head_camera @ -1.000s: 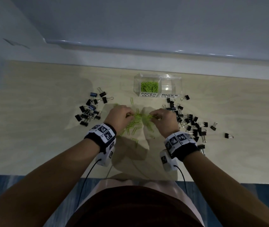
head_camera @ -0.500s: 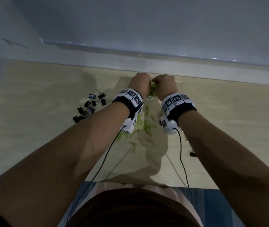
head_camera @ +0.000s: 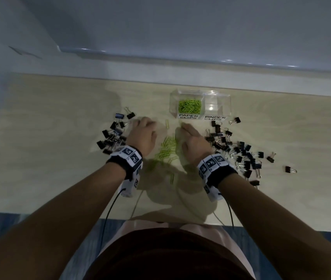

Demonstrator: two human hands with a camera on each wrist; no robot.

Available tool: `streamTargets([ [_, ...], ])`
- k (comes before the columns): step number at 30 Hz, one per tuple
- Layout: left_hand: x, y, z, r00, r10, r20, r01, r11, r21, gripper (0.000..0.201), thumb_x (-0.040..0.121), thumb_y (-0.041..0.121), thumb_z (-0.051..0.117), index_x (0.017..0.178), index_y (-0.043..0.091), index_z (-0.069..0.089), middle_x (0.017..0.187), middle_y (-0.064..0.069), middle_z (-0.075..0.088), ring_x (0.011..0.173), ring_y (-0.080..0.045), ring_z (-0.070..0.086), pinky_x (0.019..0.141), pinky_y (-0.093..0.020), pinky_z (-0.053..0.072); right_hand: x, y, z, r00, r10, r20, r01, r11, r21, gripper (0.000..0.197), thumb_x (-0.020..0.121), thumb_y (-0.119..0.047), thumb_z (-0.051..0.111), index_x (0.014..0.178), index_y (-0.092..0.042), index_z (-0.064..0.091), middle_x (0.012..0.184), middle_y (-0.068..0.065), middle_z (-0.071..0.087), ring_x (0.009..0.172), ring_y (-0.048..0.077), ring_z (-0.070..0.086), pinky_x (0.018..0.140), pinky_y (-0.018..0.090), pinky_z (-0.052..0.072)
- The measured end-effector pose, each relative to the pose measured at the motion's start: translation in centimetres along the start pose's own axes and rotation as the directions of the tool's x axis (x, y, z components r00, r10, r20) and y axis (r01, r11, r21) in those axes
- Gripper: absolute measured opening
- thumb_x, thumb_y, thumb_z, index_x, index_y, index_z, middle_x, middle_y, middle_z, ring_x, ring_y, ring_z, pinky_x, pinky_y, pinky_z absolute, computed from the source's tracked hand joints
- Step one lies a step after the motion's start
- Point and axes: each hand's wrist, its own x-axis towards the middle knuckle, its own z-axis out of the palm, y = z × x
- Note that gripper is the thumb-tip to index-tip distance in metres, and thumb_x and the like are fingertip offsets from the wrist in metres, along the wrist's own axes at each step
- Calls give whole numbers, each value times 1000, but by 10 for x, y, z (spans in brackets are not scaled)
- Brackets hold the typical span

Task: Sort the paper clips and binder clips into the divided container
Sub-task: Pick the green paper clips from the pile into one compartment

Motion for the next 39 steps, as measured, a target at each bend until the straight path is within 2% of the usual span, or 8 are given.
streamTargets([
  [3, -20, 7, 12, 984, 159, 79, -152, 985, -84, 37, 92, 19, 48, 128, 7, 53, 131, -10, 44, 118, -28, 36, 101, -40, 39, -10, -9, 13, 993, -99, 63, 101, 995, -25, 58, 83, 3, 47, 139, -8, 37, 152, 6, 28, 138, 25, 30, 110, 37, 34],
  [6, -38, 3, 15, 962, 242, 128, -213, 956, -203, 44, 89, 20, 56, 131, 7, 51, 131, -10, 45, 121, -23, 39, 107, -35, 36, -21, -2, 16, 986, -147, 76, 144, 989, 36, 56, 83, -2, 49, 137, -14, 42, 146, 3, 39, 127, 25, 46, 103, 36, 42],
  [11, -62, -18, 2, 960, 259, 103, -237, 953, -188, 65, 79, 28, 71, 136, 11, 45, 132, -6, 40, 121, -19, 34, 106, -27, 32, -40, 22, 13, 994, -14, -105, 22, 997, 78, 52, 78, -19, 67, 127, -13, 51, 126, 8, 49, 112, 28, 48, 94, 45, 47],
  [16, -73, -11, 14, 951, 167, 259, -124, 977, -174, 89, 77, 42, 71, 146, 16, 21, 139, -5, 28, 128, -18, 31, 109, -30, 31, -39, 15, 21, 990, 140, 35, -139, 990, -32, 86, 64, -43, 79, 137, -23, 36, 131, 8, 34, 119, 28, 32, 99, 46, 40],
  [20, -60, 10, 21, 974, 90, 208, -42, 974, -224, 86, 78, 23, 73, 146, 12, 21, 142, -11, 28, 130, -25, 35, 111, -36, 34, -26, -5, 29, 994, 105, 24, -106, 994, 12, 84, 65, -36, 80, 136, -20, 39, 129, 7, 35, 116, 25, 34, 102, 43, 39],
  [27, -27, 31, 16, 975, 165, 147, -149, 982, -115, 56, 77, 19, 73, 127, 7, 52, 122, -10, 46, 110, -28, 49, 99, -38, 42, -10, -12, 23, 1000, 2, 11, -3, 999, 33, 52, 75, -4, 67, 125, -15, 56, 109, 13, 50, 98, 31, 53, 87, 38, 48],
  [34, -13, 36, 10, 934, 285, 217, -312, 945, 100, 25, 89, 13, 52, 106, 0, 63, 106, -16, 54, 93, -35, 55, 78, -46, 48, -21, 2, 17, 990, -76, -118, 79, 997, 25, 29, 77, -1, 60, 104, -10, 68, 89, 16, 62, 79, 34, 61, 70, 43, 54],
  [39, -9, 35, 4, 933, 311, 181, -308, 950, -47, 23, 90, 13, 53, 106, 4, 67, 100, -17, 60, 91, -32, 58, 78, -40, 47, -21, 19, 8, 970, 87, -228, -29, 968, 248, 14, 72, 3, 68, 81, -7, 73, 80, 10, 68, 69, 20, 60, 71, 34, 54],
])
